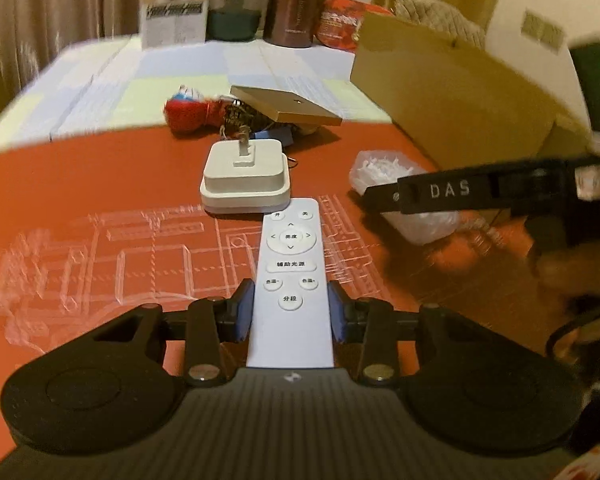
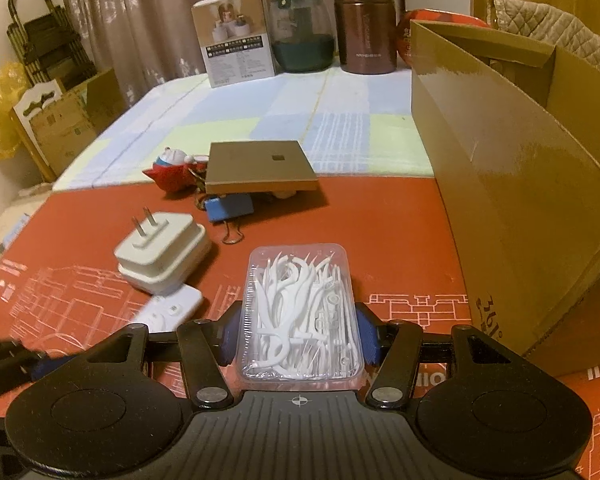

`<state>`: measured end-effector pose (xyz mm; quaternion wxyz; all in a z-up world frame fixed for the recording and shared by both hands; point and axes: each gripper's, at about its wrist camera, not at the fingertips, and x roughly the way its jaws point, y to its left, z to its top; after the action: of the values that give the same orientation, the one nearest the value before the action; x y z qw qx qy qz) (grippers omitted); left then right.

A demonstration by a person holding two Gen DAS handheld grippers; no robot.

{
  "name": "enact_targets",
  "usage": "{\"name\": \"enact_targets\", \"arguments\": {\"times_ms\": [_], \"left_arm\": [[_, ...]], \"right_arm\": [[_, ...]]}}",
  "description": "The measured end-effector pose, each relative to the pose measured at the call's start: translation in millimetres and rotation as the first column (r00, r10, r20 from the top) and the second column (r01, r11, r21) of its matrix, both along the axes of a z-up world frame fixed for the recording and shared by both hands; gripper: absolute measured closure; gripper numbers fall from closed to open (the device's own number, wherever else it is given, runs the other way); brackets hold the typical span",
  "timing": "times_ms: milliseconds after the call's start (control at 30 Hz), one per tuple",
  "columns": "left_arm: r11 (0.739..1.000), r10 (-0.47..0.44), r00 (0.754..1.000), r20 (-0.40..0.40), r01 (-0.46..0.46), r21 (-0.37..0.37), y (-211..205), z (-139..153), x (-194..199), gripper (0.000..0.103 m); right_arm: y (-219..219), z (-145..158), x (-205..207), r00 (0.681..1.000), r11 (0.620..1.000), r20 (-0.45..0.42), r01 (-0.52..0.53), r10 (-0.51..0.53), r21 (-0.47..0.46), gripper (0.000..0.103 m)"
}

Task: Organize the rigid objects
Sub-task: 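Carry the white remote and clear floss box over the cardboard box with both tools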

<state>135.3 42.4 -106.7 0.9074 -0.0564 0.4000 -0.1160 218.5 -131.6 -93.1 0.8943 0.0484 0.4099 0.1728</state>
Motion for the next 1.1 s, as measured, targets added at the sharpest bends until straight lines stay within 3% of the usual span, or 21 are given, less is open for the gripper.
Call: {"name": "enact_targets", "arguments": {"times_ms": [200, 367, 667, 767, 1000, 1100], "left_arm": [[0.973, 0.023, 0.998, -0.064, -0.037, -0.228, 14.3, -1.5, 3.2, 0.07], [0.917, 0.029, 0.994, -0.107, -0.069, -0.393, 21.7, -3.7, 6.8, 0.07], [0.823, 0.018, 0.988, -0.154, -0.103, -0.559, 27.5, -1.7, 9.8, 0.07], [0.833, 0.02, 0.991, -0.134, -0.09, -0.546, 23.8, 4.5, 9.7, 0.07], [0.925, 0.06, 0.998, -0.021, -0.063, -0.374, 12.3, 32.1, 4.3, 0.07], [0.934, 0.081, 0.997, 0.014, -0.072, -0.35, 11.1, 43.8, 3.5, 0.07]], "right_arm": [[-5.1, 13.4, -2.0, 1.0, 1.0, 0.015, 0.008, -0.008, 0.03, 0.049], [-14.7, 23.4, -5.5, 0.999, 0.998, 0.027, 0.03, -0.031, 0.051, 0.049], [-30.2, 42.0, -18.3, 0.997, 0.996, 0.059, 0.05, -0.054, 0.079, 0.049], [-34.9, 47.0, -23.7, 0.995, 0.994, 0.071, 0.058, -0.065, 0.088, 0.049], [-39.4, 58.0, -31.3, 0.991, 0.994, 0.106, 0.067, -0.077, 0.087, 0.049], [-38.3, 63.2, -33.1, 0.989, 0.994, 0.124, 0.065, -0.076, 0.09, 0.049]]}}
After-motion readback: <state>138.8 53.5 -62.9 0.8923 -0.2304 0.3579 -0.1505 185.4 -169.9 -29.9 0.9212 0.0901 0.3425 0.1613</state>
